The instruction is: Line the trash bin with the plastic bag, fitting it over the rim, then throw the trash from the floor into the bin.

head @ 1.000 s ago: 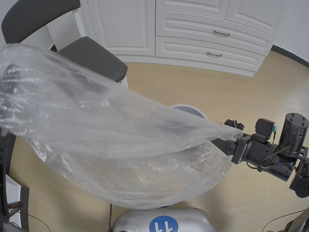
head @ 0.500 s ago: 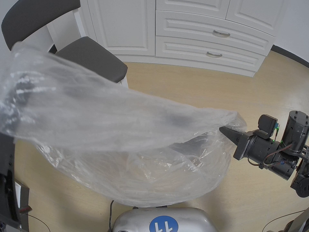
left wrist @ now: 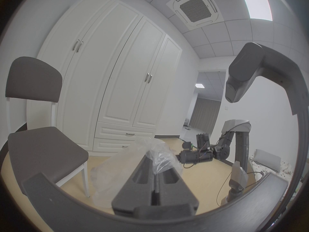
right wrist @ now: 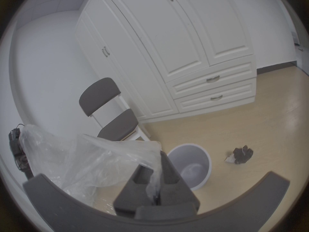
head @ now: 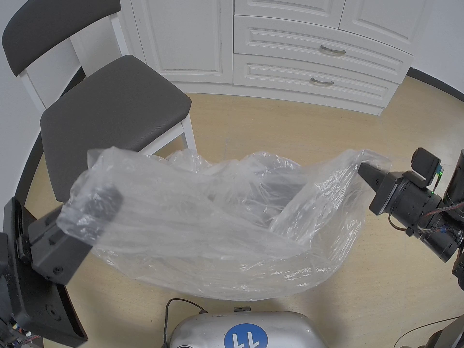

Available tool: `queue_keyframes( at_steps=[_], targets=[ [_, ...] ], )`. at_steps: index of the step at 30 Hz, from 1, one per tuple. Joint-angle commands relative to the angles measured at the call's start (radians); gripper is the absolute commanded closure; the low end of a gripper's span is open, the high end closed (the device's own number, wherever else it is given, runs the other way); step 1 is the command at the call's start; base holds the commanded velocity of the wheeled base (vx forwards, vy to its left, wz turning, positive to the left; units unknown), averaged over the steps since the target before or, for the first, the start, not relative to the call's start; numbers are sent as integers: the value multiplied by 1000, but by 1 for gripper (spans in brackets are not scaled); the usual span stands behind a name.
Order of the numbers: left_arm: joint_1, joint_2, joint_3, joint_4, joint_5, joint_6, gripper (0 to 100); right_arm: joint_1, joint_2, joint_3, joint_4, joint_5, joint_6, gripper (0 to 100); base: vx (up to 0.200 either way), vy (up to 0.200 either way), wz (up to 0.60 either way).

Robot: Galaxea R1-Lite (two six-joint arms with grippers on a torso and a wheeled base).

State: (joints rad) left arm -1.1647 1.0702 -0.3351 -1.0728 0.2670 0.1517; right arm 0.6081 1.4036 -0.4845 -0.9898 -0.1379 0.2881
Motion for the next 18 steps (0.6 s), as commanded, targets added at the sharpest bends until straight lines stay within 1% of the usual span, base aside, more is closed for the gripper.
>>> queue_keyframes(
  at_steps=[1, 3, 5, 6, 7, 8, 9, 11, 15, 17, 18],
  targets=[
    [13, -1, 1, 28, 4, -4, 100, 30, -25, -37, 3, -60, -14, 100, 0, 0, 0],
    [49, 2, -1, 53, 1, -9, 100, 36, -25, -51, 5, -91, -26, 100, 0, 0, 0],
    [112, 11, -4, 100, -8, -9, 100, 39, -25, -60, 3, -120, -38, 100, 0, 0, 0],
    [132, 14, -4, 122, -8, -9, 100, 41, -25, -62, 0, -129, -43, 100, 0, 0, 0],
    [132, 14, -4, 122, -8, -9, 100, 41, -25, -62, 0, -129, -43, 100, 0, 0, 0],
    [155, 37, -4, 165, -8, -11, 100, 48, -26, -68, -1, -149, -60, 100, 0, 0, 0],
    [157, 39, -4, 168, -8, -11, 100, 48, -28, -68, -1, -151, -61, 100, 0, 0, 0],
    [168, 96, -2, 198, 0, -12, 100, 67, -40, -71, 3, -189, -84, 100, 0, 0, 0],
    [178, 175, -2, 198, 8, -37, 100, 122, -55, -72, 7, -250, -119, 100, 0, 0, 0],
    [188, 228, -2, 198, 38, -52, 100, 164, -71, -69, 10, -301, -145, 100, 0, 0, 0],
    [188, 231, -2, 198, 41, -52, 100, 165, -72, -69, 10, -302, -148, 100, 0, 0, 0]
  ],
)
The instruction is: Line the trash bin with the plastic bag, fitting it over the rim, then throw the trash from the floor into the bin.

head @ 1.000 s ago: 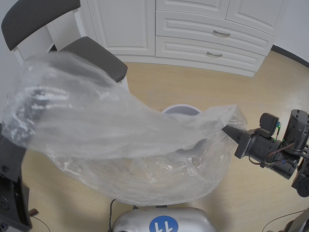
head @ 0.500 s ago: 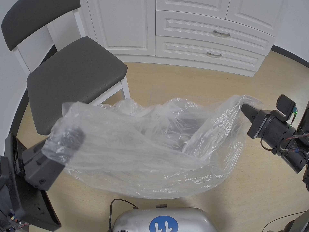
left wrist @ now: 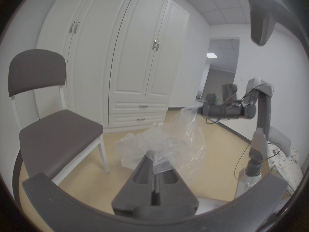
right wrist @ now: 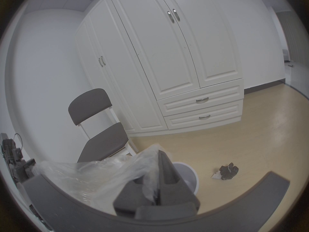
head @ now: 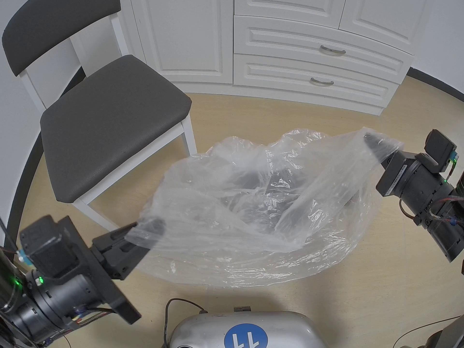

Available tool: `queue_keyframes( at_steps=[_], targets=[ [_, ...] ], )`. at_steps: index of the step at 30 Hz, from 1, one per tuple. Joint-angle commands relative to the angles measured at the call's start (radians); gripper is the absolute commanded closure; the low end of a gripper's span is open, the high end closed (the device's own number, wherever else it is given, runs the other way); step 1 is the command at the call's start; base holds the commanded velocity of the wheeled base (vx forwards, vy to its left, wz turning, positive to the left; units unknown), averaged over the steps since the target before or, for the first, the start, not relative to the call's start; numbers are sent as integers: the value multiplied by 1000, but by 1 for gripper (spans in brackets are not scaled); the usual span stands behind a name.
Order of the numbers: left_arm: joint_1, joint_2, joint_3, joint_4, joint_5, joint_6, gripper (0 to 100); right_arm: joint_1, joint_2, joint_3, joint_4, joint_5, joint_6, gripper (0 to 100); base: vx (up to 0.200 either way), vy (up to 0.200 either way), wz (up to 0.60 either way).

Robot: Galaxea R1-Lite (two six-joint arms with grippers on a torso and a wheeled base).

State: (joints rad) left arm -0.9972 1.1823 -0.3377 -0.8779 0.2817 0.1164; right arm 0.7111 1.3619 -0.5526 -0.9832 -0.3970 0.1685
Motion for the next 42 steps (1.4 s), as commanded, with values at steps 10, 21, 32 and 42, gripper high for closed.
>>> queue_keyframes(
  at_steps=[10, 21, 32, 42],
  targets=[
    [109, 171, -11, -13, 120, -12, 100, 103, -195, 148, 6, -85, -316, 100, 0, 0, 0],
    [178, 123, -9, -13, 119, 28, 100, 30, -267, 218, 6, -75, -460, 100, 0, 0, 0],
    [255, 63, -12, -12, 109, 52, 100, -16, -265, 241, 9, -77, -504, 100, 0, 0, 0],
    [279, 53, -18, -12, 109, 52, 100, -19, -261, 256, 6, -75, -504, 100, 0, 0, 0]
  ],
)
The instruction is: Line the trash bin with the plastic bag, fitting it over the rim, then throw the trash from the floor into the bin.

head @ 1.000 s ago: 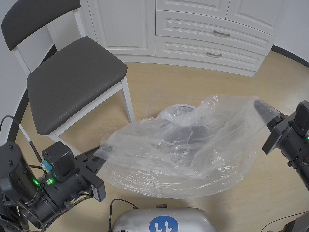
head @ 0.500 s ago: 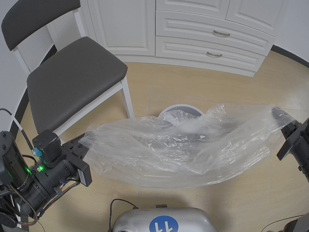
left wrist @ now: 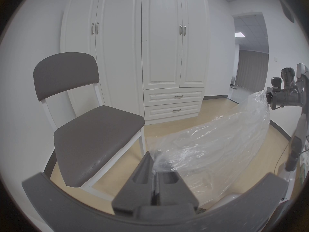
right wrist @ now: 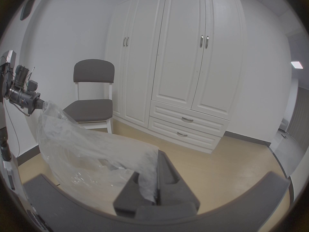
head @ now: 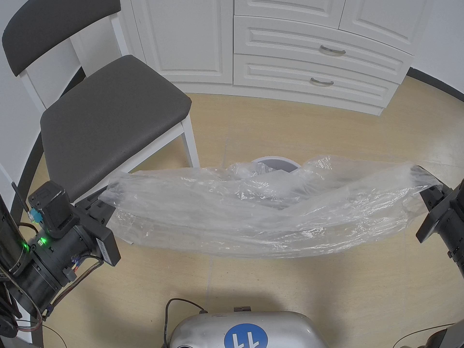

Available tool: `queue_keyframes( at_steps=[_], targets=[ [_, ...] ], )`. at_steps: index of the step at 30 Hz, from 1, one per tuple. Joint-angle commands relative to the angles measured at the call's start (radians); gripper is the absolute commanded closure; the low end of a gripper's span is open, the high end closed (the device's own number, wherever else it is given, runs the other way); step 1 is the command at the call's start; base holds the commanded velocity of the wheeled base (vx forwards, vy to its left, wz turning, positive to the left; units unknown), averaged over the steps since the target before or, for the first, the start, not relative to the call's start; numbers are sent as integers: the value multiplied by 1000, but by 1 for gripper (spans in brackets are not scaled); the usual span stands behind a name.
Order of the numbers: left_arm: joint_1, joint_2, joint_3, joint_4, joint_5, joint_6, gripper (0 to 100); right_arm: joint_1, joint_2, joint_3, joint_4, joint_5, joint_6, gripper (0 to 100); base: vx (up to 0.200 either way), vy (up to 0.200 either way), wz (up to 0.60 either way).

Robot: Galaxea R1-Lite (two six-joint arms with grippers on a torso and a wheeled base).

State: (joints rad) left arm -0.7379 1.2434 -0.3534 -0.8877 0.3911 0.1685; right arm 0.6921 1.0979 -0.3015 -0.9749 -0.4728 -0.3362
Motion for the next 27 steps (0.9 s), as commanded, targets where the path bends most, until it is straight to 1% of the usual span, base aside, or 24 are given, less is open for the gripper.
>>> queue_keyframes(
  at_steps=[1, 7, 12, 19, 27],
  targets=[
    [23, -9, -2, -2, 0, 0, 100, 0, 4, 8, -2, 0, 0, 100, 0, 0, 0],
    [48, -10, -9, -2, 0, 2, 100, -29, 11, 22, -1, 0, -3, 100, 0, 0, 0],
    [64, -10, -2, -2, 0, 23, 100, -33, 13, 32, -1, 0, -15, 100, 0, 0, 0],
    [69, -18, 2, -1, 0, 26, 100, -52, 11, 45, -1, 0, -40, 100, 0, 0, 0],
    [78, -30, 5, 10, 0, 36, 100, -65, 7, 55, -1, 11, -43, 100, 0, 0, 0]
  ],
)
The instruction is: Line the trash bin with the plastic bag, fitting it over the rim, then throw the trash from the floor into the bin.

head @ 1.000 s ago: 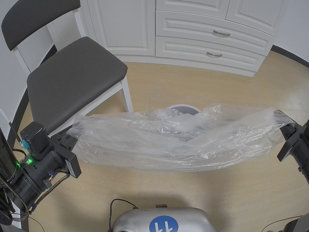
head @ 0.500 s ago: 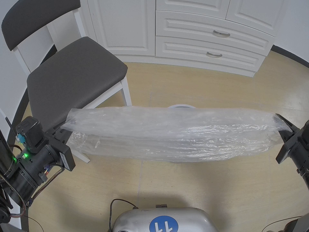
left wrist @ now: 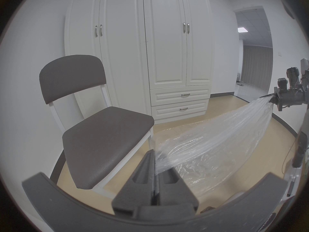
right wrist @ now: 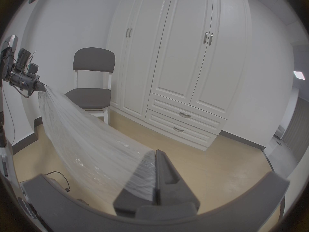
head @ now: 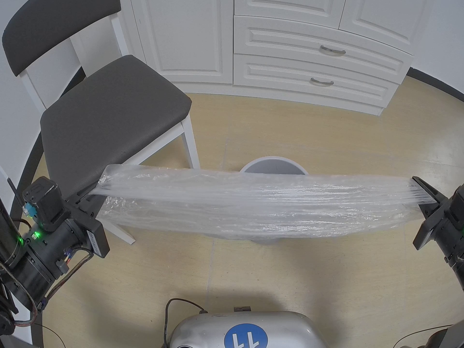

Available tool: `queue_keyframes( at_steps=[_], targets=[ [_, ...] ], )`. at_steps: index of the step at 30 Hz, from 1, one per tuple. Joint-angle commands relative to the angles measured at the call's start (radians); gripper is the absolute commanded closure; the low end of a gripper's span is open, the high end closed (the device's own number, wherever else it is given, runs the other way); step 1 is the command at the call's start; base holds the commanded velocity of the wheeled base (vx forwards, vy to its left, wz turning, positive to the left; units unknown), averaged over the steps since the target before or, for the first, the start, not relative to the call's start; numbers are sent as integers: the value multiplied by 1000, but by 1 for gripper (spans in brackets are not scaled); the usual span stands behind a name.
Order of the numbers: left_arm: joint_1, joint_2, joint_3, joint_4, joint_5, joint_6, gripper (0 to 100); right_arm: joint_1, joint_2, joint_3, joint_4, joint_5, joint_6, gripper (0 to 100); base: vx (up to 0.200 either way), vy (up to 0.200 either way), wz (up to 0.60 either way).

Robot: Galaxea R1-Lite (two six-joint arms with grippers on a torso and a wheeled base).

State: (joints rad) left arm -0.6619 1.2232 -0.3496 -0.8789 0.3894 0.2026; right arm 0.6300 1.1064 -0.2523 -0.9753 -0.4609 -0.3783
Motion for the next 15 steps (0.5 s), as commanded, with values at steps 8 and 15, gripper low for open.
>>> queue_keyframes(
  at_steps=[8, 15],
  targets=[
    [5, -17, 11, 5, 2, 12, 100, -4, -7, 13, 0, -1, -21, 100, 0, 0, 0],
    [22, -19, 24, 5, 2, 37, 100, -4, -10, 18, 0, -1, -22, 100, 0, 0, 0]
  ],
)
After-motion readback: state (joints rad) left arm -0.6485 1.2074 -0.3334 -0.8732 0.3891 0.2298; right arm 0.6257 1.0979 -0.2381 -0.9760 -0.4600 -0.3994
